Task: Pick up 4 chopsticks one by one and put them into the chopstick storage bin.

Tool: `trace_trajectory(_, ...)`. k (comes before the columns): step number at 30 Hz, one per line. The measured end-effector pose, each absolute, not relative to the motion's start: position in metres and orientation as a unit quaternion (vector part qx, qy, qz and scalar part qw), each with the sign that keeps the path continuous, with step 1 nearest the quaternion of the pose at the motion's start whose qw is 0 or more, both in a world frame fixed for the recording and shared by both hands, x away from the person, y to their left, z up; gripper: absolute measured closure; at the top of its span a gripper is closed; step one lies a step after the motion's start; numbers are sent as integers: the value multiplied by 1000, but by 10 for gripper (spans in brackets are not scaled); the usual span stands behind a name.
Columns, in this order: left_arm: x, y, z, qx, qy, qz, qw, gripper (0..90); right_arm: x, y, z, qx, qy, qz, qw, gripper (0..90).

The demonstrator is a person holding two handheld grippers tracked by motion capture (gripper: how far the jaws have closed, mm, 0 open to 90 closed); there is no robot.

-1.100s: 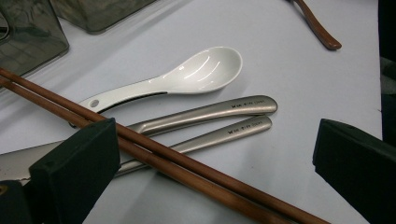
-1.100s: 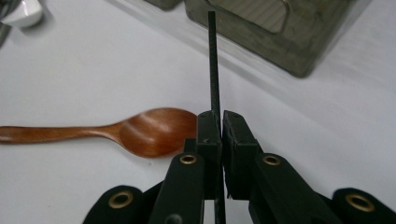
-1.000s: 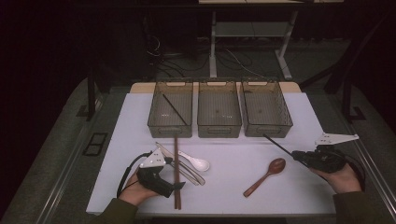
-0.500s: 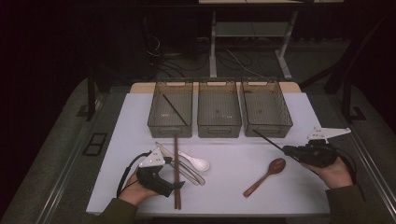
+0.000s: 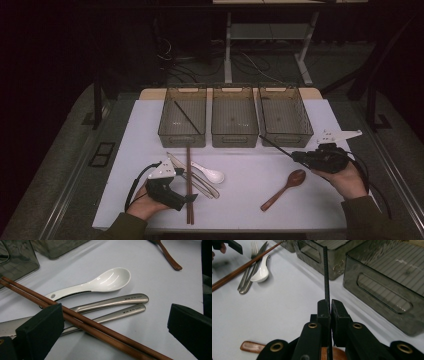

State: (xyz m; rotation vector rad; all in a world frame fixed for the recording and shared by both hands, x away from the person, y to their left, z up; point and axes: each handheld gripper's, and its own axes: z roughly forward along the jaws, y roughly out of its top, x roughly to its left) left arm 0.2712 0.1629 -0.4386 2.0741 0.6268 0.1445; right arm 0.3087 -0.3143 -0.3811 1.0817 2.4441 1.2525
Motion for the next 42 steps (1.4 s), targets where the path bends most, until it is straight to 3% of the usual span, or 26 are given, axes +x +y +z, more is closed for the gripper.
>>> trace_trajectory(42, 272, 164, -439, 844, 255, 57, 468, 0, 378, -195, -359, 322, 830, 445, 94, 857)
